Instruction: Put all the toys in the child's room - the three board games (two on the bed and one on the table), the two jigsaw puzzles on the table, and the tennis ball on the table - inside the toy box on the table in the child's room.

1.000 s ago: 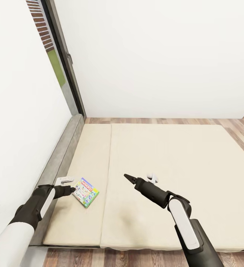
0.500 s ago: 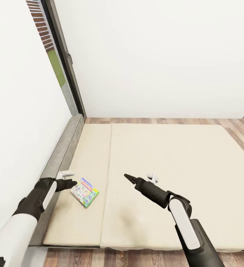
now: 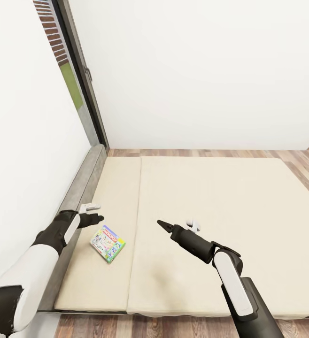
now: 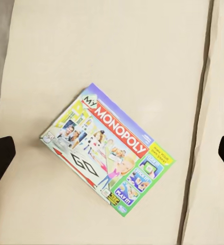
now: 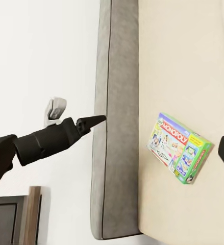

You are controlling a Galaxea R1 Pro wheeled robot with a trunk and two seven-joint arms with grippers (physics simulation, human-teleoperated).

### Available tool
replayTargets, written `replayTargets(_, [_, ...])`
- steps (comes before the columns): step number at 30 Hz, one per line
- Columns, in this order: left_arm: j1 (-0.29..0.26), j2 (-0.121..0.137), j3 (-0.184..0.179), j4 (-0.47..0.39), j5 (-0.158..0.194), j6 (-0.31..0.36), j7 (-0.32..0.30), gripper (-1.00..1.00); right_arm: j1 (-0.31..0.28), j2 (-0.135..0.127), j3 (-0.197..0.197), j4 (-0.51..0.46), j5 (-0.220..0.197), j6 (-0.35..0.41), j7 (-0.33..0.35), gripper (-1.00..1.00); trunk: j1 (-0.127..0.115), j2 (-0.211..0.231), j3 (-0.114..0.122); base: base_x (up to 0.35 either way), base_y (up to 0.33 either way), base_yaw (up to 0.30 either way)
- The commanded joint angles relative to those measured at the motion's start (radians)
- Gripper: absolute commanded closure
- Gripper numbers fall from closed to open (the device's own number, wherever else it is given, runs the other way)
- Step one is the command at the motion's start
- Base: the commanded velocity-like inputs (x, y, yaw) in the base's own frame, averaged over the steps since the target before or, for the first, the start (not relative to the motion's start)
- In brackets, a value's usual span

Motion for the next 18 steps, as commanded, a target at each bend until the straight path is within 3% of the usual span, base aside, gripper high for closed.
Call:
replayTargets(1, [-0.003,-0.001,0.002,0.002,0.007,0.0,0.001,-1.0,-0.001,0.001,-0.001,0.0,0.003,0.004,0.003,-1.0,0.001,-0.002,-0.002,0.0,0.0,0.0])
replayTargets(18, [-0.012,-0.021,0.001,0.082,0.004,-0.109,0.003,-1.0,-0.001,0.0,-0.001,-0.002,0.009,0.005,0.006,-1.0,0.001,-0.002,-0.002,0.0,0.0,0.0])
